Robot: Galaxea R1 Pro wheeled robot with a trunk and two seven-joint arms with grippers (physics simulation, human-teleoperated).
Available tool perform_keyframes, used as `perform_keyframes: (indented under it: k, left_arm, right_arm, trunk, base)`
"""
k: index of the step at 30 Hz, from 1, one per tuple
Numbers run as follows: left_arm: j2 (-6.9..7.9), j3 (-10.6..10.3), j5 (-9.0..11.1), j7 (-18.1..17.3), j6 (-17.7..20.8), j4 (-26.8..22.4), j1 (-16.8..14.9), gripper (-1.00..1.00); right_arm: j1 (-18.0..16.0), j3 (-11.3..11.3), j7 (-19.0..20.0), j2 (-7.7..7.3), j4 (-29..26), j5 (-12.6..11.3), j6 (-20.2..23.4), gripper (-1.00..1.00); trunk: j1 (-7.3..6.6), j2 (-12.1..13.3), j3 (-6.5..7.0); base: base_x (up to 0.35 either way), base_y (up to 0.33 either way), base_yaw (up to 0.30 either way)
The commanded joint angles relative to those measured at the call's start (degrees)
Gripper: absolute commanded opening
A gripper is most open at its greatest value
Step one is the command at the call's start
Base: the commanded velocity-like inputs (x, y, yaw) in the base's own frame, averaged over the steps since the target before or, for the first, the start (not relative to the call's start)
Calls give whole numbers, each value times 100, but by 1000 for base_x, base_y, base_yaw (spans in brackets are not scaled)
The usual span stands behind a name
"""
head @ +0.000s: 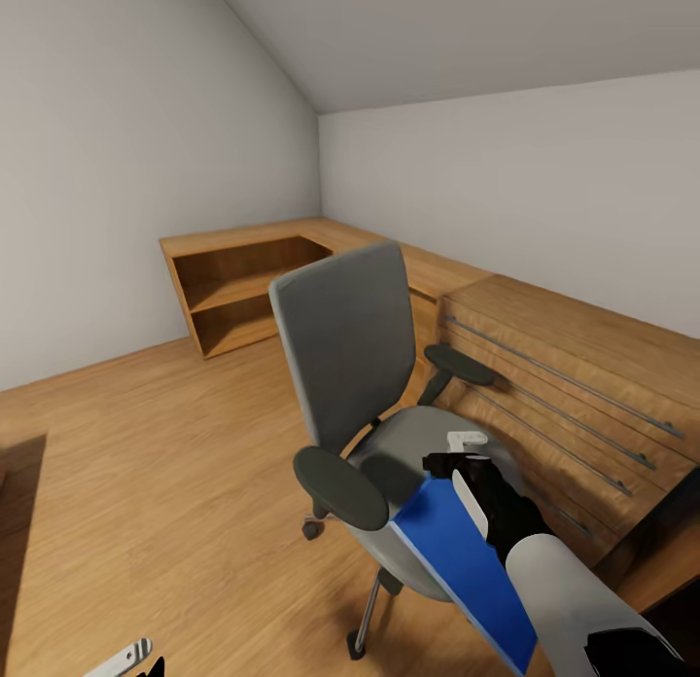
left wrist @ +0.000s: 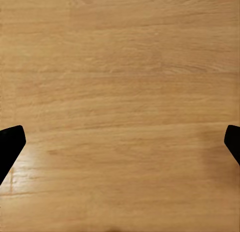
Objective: In the bedroom, organize the workspace by keeping the computer under the desk, ensuring the monitor is on the desk, placing the keyboard on the desk next to the monitor, placing the mouse on the desk next to the keyboard, moving the folder from the swivel chair onto the desk next to the mouse, stacking the notebook on top of the folder with the pen on top of the notebook, and positioning the swivel chair next to the desk.
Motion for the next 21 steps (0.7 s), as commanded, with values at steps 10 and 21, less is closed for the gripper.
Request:
perform_keyframes:
  k: [10,21]
  left_arm:
    - [-1,-12,45,45,21,82,2,100]
    - [-1,-119,37,58,21,180,2,100]
  right_arm:
    - [-2,14,-58,-21,-323,-100,99,100]
    - [-2,11,-50,-88,-559,-136,339,100]
  trunk:
    - [-221,400,176]
    - [-462,841,373]
  base:
    - [0,0,0]
    - [0,0,0]
